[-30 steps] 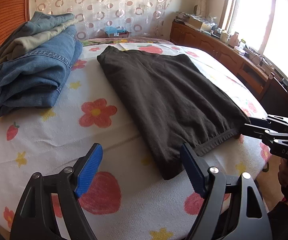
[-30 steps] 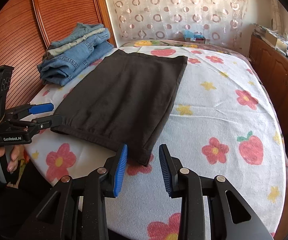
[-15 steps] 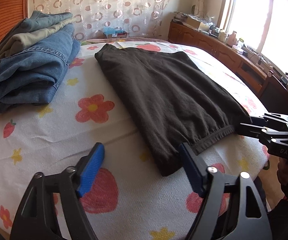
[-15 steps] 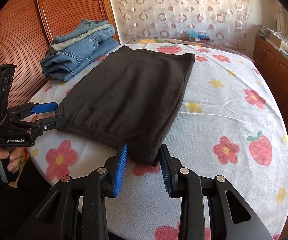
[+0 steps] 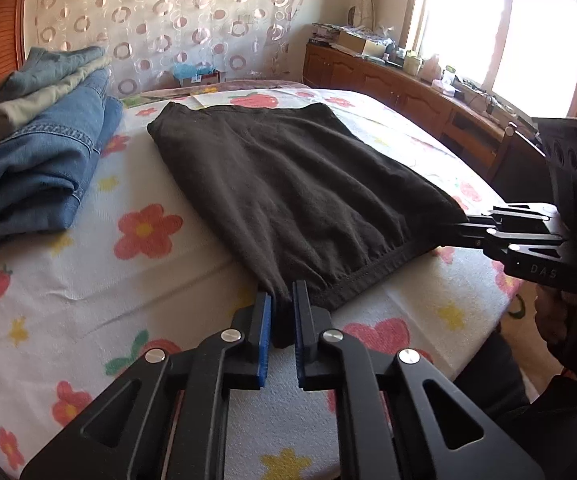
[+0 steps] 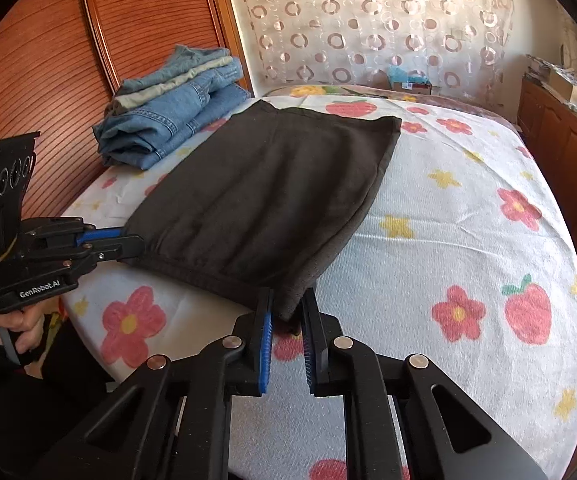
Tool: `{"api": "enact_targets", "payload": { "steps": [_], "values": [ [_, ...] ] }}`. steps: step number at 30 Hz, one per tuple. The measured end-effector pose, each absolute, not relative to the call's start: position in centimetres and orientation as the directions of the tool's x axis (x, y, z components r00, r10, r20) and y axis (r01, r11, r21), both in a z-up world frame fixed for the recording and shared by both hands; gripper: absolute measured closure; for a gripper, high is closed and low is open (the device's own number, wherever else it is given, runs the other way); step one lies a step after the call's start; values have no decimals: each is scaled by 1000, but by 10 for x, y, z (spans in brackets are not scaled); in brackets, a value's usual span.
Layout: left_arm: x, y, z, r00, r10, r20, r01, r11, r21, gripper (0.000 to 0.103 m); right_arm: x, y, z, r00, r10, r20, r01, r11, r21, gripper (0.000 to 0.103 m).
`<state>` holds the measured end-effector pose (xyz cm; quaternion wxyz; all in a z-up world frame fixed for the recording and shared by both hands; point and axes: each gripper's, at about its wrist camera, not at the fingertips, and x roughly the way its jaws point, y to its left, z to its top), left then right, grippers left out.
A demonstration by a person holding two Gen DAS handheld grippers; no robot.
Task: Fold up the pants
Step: 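Grasp the folded edge of the black shorts with both grippers, then lift and fold the shorts over again with both grippers, release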
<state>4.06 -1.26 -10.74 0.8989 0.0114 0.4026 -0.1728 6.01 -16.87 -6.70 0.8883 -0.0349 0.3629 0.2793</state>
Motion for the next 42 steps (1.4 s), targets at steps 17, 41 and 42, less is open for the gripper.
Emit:
{"api": "enact_targets", "payload": {
  "steps": [17,41,42],
  "values": [
    [26,-6,-50,695,-349,-629,348,928,-131,96,27,-180,-21,617,542,-570,-560,812,166,92],
    [151,6,-34,749,-226,-623,237,969,-68,101,150,-139,-23,665,479,-573,-499,856,136,93],
    [155,6,-34,748,-223,-625,234,970,-66,101,155,-137,-23,666,476,-575,-496,858,136,93]
  ]
}}
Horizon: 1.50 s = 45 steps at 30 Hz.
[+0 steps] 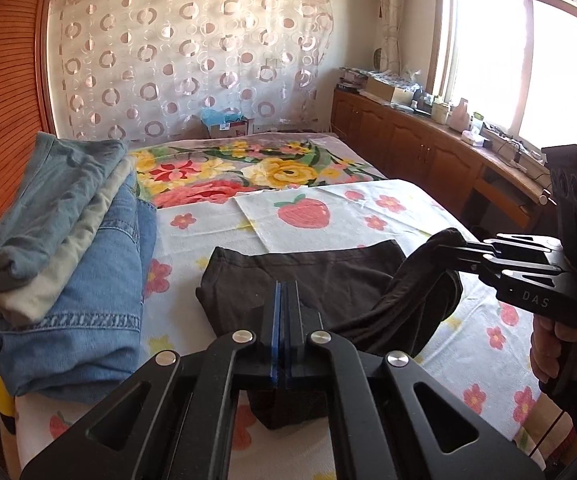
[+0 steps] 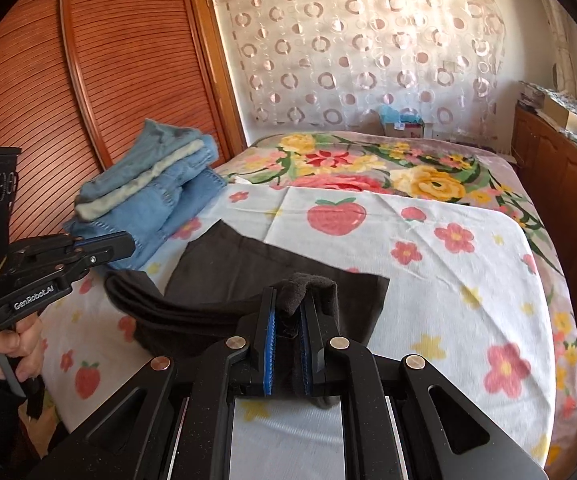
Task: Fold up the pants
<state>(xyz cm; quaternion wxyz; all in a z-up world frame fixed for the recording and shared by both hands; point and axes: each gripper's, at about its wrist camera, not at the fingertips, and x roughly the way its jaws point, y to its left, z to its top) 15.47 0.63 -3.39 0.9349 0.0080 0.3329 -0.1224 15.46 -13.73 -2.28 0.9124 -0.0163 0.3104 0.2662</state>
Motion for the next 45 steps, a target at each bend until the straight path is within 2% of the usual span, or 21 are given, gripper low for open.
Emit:
{"api": "enact_targets", "payload": {
  "steps": [15,18,19,21,24,26,27,40,43,45],
  "values": [
    [171,19,-34,751,-195,-631,191,979,-75,101,224,-110,-52,635,375,-676,-432,897,92,92],
    [172,18,-42,729,-204,-653,193,977,-90,99,225,-116,-51,634,379,-674,-424,899,108,85],
    [172,17,-45,724,-205,-659,193,977,-92,94,223,-118,-49,641,375,-670,-418,902,105,80],
    [172,15,-52,713,-198,-672,189,978,-88,91,219,-126,-46,651,371,-662,-406,907,109,73],
    [170,12,-61,693,-214,-688,201,974,-101,79,207,-138,-41,657,387,-647,-412,903,121,70],
    [167,9,-67,683,-215,-698,208,973,-96,58,197,-144,-41,655,391,-647,-424,899,115,70],
    [166,8,-69,681,-215,-700,210,973,-95,54,191,-147,-43,655,391,-647,-429,897,109,70],
    [148,0,-92,632,-251,-734,254,961,-109,54,161,-155,-68,585,416,-696,-463,876,134,70],
    [149,-3,-97,621,-257,-740,265,958,-111,57,166,-151,-69,584,410,-700,-462,877,128,70],
    [152,-3,-99,611,-270,-744,270,955,-124,64,169,-151,-70,579,415,-702,-465,875,133,70]
  ]
}}
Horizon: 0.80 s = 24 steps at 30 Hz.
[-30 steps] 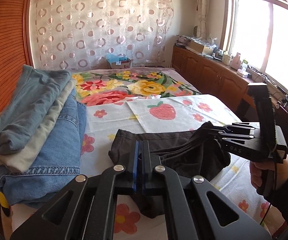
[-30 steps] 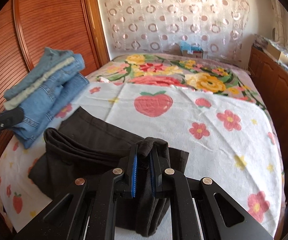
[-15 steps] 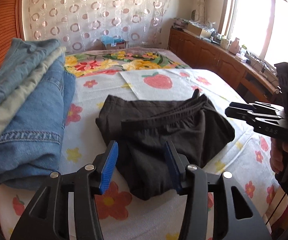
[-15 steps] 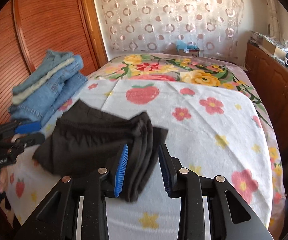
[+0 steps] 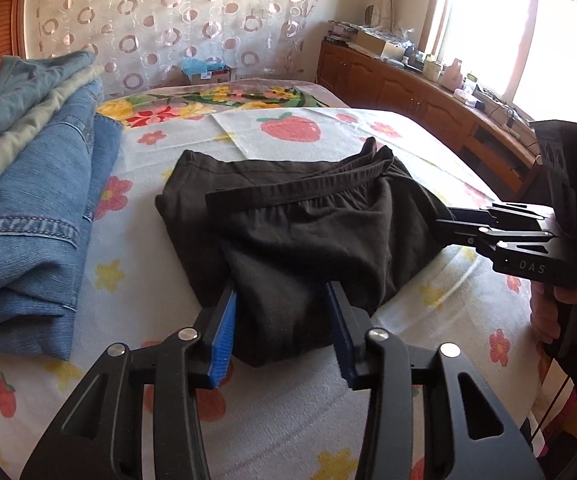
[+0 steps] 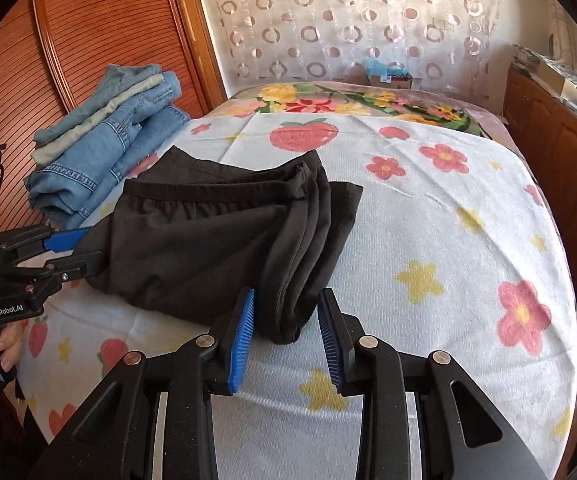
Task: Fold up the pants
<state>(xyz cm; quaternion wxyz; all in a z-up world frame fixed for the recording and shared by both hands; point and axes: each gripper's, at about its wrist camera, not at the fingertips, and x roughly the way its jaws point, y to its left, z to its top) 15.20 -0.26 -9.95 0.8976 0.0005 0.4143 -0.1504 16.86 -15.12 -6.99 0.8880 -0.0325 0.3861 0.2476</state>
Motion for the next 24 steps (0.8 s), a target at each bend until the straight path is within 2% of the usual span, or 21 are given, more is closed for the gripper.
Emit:
{"api": "enact_targets", "payload": {
  "steps": [1,3,5,15,24],
  "values": [
    [153,-2,-100,613,-262,-745,266,957,-117,71,170,-152,-70,575,420,-702,-466,873,141,73],
    [153,-1,-100,621,-251,-743,260,960,-107,84,170,-152,-71,565,443,-696,-480,863,159,90],
    [150,0,-98,627,-252,-737,263,959,-105,90,167,-153,-68,576,443,-687,-487,861,148,94],
    [107,-9,-71,670,-268,-693,288,953,-90,91,128,-166,-58,581,461,-670,-517,846,134,95],
    [74,-22,-71,655,-288,-698,332,940,-77,91,82,-184,-50,573,463,-677,-524,842,132,95]
  ]
}}
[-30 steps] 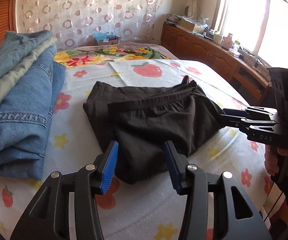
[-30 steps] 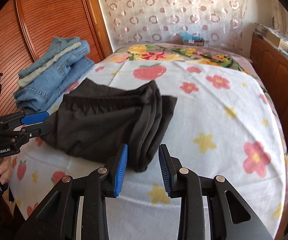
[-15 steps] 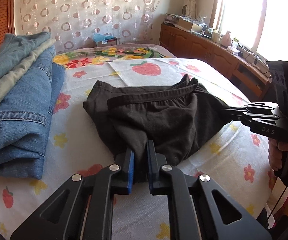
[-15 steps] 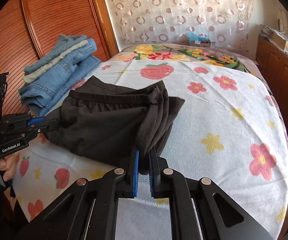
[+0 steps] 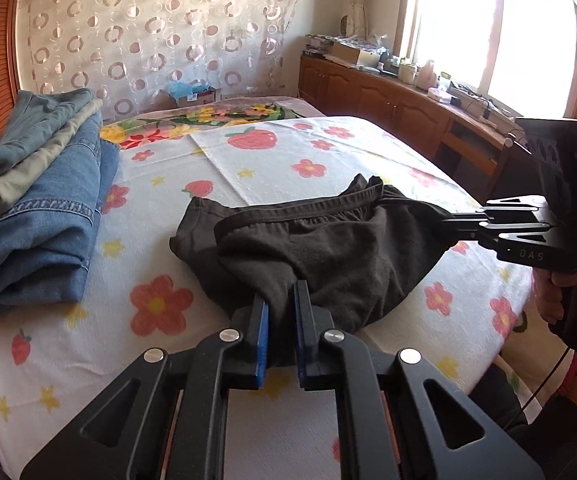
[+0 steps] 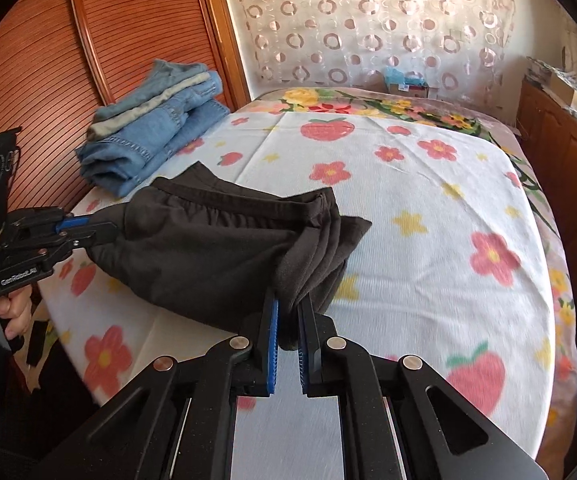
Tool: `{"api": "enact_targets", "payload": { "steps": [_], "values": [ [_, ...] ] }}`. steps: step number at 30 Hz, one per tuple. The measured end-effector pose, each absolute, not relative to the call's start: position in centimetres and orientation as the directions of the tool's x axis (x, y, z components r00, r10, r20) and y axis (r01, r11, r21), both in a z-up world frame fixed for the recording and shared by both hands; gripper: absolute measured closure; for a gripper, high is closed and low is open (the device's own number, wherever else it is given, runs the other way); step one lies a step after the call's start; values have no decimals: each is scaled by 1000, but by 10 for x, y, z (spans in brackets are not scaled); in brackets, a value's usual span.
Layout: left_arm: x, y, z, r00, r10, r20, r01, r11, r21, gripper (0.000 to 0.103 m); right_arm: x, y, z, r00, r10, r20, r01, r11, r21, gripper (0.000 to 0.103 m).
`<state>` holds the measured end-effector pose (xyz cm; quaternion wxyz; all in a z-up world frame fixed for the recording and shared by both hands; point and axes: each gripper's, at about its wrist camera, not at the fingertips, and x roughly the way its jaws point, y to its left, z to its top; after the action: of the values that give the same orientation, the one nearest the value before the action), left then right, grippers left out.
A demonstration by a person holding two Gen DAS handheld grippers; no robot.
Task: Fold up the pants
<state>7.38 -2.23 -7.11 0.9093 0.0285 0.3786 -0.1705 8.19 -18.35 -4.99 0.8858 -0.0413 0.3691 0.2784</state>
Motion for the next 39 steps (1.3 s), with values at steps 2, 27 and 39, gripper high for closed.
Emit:
{"api": "enact_targets", "payload": {
  "steps": [2,27,39],
  "values": [
    [69,-24,-71,653,-293,-699,337,938,-79,91,74,-187,-48,575,466,-673,-524,841,134,95],
    [95,-5,-76,659,-273,-701,283,953,-105,59,76,-188,-43,622,434,-652,-499,861,97,73],
    [114,-16,-97,613,-279,-739,311,945,-98,65,129,-159,-66,601,400,-692,-509,859,54,72]
  ]
}}
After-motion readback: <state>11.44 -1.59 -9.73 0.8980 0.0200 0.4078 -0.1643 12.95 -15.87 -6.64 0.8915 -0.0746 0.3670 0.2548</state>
